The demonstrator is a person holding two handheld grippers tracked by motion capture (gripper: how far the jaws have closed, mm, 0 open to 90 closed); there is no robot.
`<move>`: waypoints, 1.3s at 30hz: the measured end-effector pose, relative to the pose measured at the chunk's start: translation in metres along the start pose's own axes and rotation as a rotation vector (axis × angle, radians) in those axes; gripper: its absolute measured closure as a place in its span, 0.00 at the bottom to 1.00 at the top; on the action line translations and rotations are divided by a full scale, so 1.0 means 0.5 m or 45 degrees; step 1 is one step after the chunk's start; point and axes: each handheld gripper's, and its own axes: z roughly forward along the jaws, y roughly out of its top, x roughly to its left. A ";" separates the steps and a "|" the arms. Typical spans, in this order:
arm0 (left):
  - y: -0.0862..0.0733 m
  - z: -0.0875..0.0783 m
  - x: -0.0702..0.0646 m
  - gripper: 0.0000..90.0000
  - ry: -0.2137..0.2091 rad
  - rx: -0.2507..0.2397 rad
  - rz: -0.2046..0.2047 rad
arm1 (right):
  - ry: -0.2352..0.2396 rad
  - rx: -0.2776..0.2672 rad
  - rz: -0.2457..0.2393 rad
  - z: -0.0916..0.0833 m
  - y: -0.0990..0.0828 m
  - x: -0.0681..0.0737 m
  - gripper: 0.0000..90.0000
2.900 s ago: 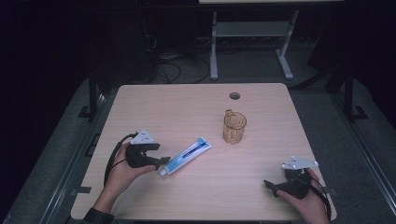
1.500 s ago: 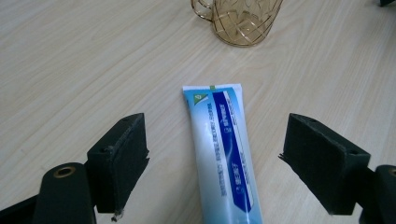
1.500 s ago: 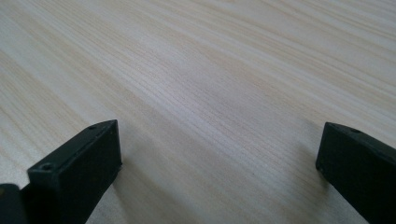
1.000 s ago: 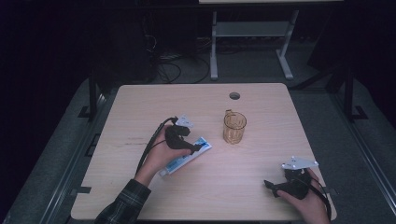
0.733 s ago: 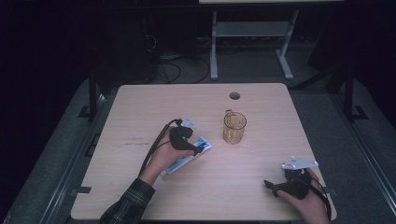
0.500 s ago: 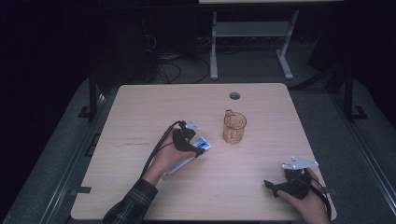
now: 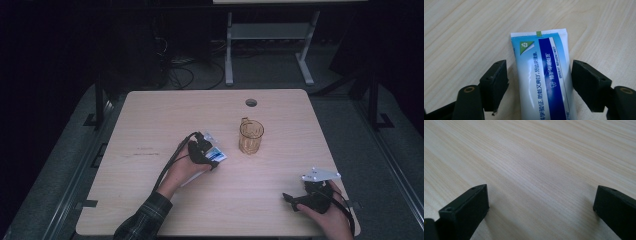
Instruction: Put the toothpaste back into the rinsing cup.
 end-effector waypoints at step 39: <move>0.005 -0.026 0.005 0.82 -0.063 0.020 -0.047 | 0.000 0.000 0.000 0.000 0.000 0.000 0.00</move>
